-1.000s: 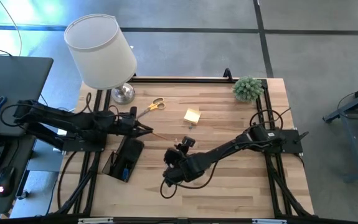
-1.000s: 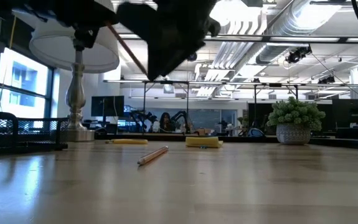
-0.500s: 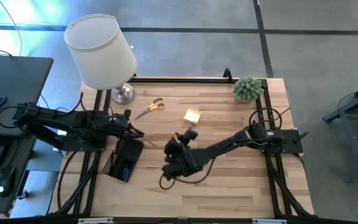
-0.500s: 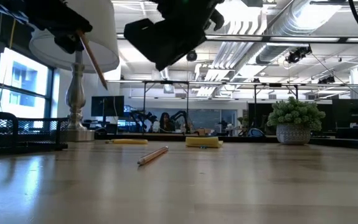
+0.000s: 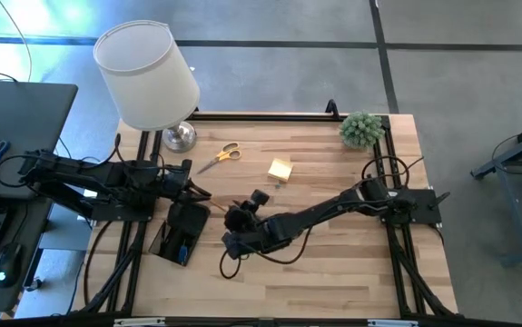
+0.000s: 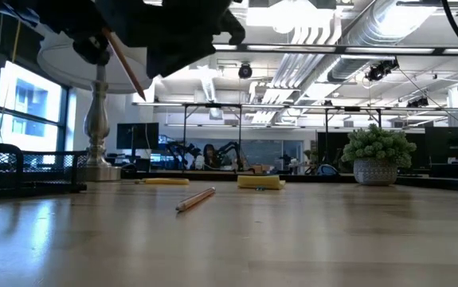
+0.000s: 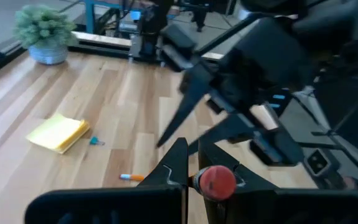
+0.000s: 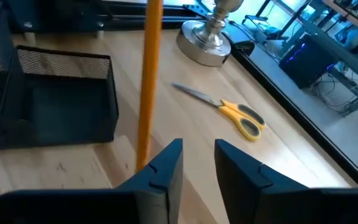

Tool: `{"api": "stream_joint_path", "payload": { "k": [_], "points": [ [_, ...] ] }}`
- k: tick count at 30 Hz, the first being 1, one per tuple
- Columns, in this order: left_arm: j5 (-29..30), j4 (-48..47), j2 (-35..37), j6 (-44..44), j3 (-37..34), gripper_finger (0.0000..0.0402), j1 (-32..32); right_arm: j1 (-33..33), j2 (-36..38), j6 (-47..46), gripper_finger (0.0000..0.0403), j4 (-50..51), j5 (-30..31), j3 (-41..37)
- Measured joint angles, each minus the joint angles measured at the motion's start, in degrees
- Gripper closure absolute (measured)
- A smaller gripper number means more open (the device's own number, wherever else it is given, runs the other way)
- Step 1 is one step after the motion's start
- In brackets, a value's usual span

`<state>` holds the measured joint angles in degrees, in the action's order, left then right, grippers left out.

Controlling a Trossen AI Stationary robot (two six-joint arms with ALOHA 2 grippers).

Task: Pick and place office supplies into organizer
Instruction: Put the yellow pencil into the black desk organizer

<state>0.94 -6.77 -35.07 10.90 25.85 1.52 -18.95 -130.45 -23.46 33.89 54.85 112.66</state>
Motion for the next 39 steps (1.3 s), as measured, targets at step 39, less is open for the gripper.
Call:
{"api": "stream_joint_path", "payload": {
  "k": [39],
  "points": [
    [0.71, -2.64, 2.48, 0.09, 0.04, 0.0398, 0.00, 1.58, -1.42, 8.54, 0.0396, -3.37, -2.34, 0.90]
  ]
}}
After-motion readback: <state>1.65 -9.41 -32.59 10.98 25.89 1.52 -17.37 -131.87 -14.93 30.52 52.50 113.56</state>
